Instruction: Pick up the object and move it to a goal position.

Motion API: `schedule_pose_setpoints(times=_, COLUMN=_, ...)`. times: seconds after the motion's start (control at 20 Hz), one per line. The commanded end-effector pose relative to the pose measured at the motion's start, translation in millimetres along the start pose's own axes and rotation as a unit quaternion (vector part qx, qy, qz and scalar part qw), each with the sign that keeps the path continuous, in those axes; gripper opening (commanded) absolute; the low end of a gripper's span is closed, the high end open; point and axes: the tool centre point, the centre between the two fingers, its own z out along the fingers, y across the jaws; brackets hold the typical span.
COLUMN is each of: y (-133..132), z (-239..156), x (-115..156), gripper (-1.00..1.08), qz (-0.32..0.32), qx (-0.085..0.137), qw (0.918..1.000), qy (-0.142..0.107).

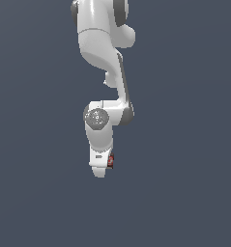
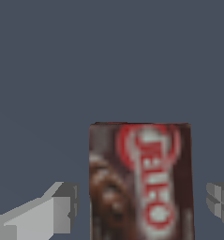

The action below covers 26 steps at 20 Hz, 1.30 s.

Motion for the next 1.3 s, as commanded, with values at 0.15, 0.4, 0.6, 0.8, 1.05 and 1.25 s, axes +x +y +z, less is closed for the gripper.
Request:
schedule_pose_setpoints(times=0.15, y=-1, z=25, x=0, gripper=1.0, qz=-0.001, qx=0.001, qw=1.0, qy=0.0)
schedule_pose_setpoints(times=0.4, y=0, z=28, x=0, gripper=-1.0, qz=-0.001, qx=0.001, qw=1.0, qy=0.0)
schedule_pose_setpoints(times=0.6, y=0, z=28, x=0, gripper=-1.0, qz=-0.001, qx=0.001, qw=1.0, qy=0.0)
schedule_pose_setpoints(times=0.8, y=0, z=28, x=0, gripper=-1.0, qz=-0.001, qx=0.001, qw=1.0, qy=0.0)
schedule_pose_setpoints(times=1.05, y=-1, z=26, x=0, gripper=-1.0, qz=-0.001, qx=0.001, qw=1.0, qy=0.0)
schedule_pose_setpoints(times=1.25, y=-5, z=18, x=-1, gripper=-1.0, qz=-0.001, qx=0.0, qw=1.0, qy=0.0)
